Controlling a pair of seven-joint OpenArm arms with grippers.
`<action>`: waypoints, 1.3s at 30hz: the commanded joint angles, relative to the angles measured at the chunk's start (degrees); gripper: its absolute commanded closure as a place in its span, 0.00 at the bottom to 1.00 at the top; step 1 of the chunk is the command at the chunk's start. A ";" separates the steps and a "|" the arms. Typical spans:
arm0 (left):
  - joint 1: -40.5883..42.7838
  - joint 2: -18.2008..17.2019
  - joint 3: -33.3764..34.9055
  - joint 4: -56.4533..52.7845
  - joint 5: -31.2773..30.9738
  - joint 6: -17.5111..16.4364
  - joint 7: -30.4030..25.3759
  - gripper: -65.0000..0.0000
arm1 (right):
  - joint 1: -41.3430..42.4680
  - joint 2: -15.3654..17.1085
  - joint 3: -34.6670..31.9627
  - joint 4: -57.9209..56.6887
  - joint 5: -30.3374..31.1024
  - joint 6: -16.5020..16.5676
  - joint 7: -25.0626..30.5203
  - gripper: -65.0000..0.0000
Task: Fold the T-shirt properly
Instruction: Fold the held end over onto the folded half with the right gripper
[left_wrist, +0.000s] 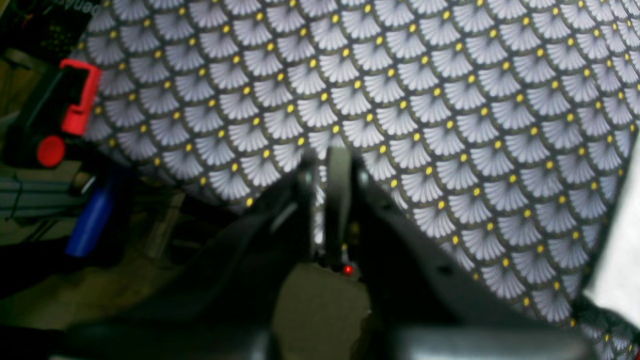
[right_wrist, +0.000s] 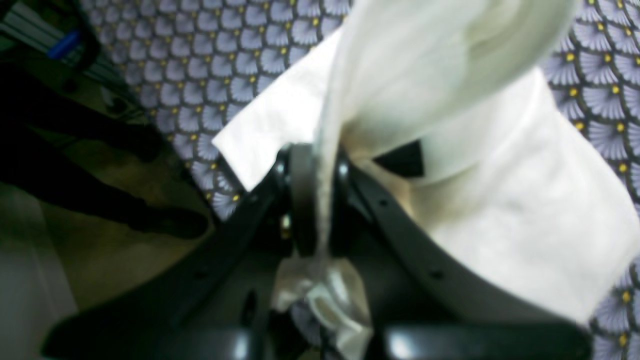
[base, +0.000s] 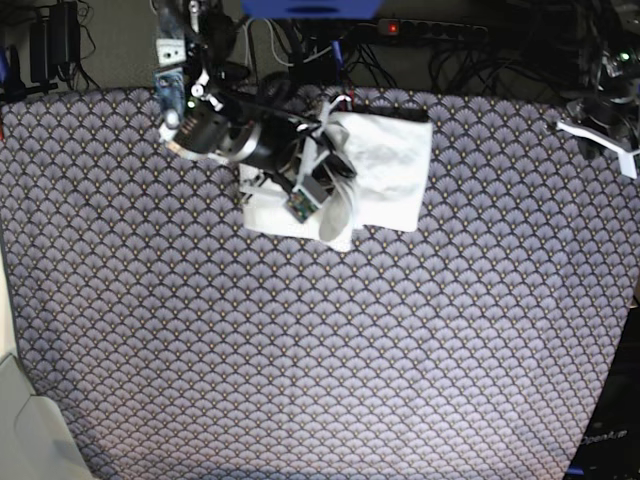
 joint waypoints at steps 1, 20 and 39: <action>0.21 -0.75 -0.34 0.89 -0.19 -0.10 -1.01 0.95 | 1.18 -1.13 -0.84 -0.36 1.27 -0.01 1.24 1.00; 0.12 -0.84 -0.34 0.81 -0.19 -0.10 -1.01 0.95 | 6.01 -2.17 -9.02 -12.75 1.27 -0.01 8.71 1.00; 0.21 -0.84 -0.26 0.81 -0.19 -0.10 -1.01 0.95 | 8.47 -2.17 -12.53 -11.08 1.35 -0.01 8.62 0.53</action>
